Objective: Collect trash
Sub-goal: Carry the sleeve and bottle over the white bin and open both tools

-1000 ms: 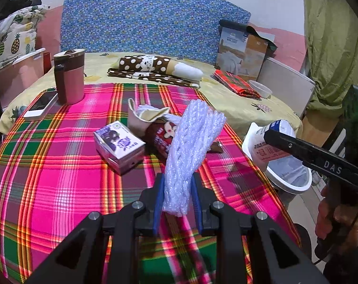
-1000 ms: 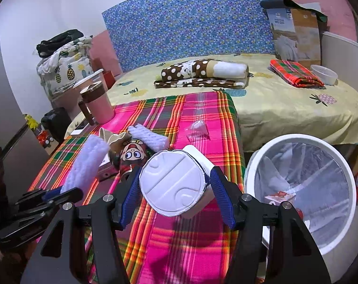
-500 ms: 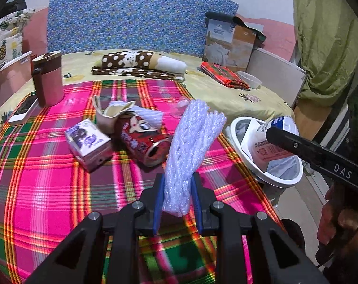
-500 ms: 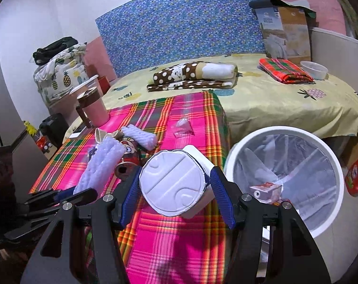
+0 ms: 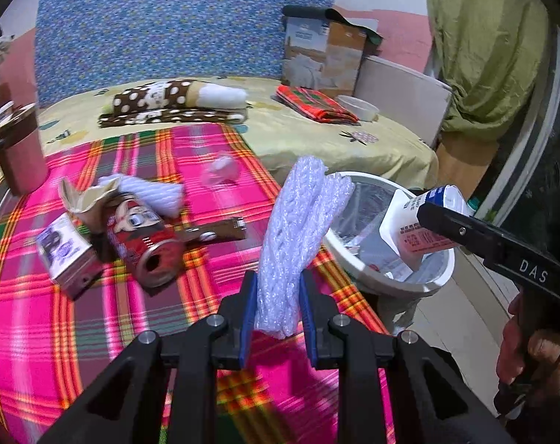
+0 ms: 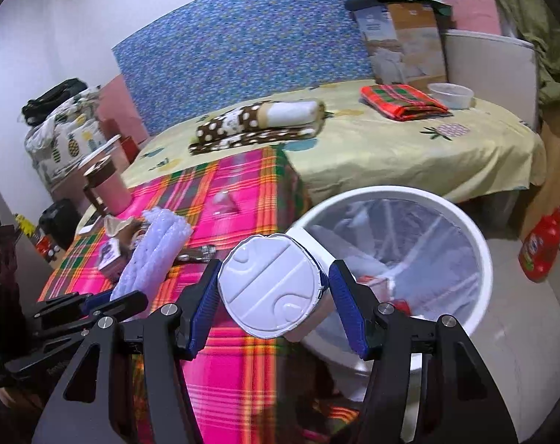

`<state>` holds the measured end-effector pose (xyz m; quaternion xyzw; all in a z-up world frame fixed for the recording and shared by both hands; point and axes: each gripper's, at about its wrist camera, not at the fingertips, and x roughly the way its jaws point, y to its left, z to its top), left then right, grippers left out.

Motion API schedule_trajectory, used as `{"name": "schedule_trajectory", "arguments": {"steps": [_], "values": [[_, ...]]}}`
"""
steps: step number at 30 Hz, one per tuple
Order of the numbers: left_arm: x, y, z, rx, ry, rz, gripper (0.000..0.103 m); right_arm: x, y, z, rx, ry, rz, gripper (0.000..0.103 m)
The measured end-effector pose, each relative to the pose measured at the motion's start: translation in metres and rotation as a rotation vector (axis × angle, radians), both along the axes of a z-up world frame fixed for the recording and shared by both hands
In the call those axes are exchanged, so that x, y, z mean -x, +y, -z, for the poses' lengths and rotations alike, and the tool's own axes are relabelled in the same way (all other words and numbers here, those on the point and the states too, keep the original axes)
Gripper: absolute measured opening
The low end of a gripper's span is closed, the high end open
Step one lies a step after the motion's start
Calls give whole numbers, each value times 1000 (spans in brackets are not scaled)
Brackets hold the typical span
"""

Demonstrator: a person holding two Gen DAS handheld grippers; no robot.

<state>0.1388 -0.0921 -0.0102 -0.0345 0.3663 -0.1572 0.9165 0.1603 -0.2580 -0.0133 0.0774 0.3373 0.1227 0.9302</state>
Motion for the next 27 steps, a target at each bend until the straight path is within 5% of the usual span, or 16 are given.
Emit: {"name": "schedule_trajectory", "arguments": {"steps": [27], "values": [[-46, -95, 24, -44, 65, 191, 24, -11, -74, 32, -11, 94, 163, 60]]}}
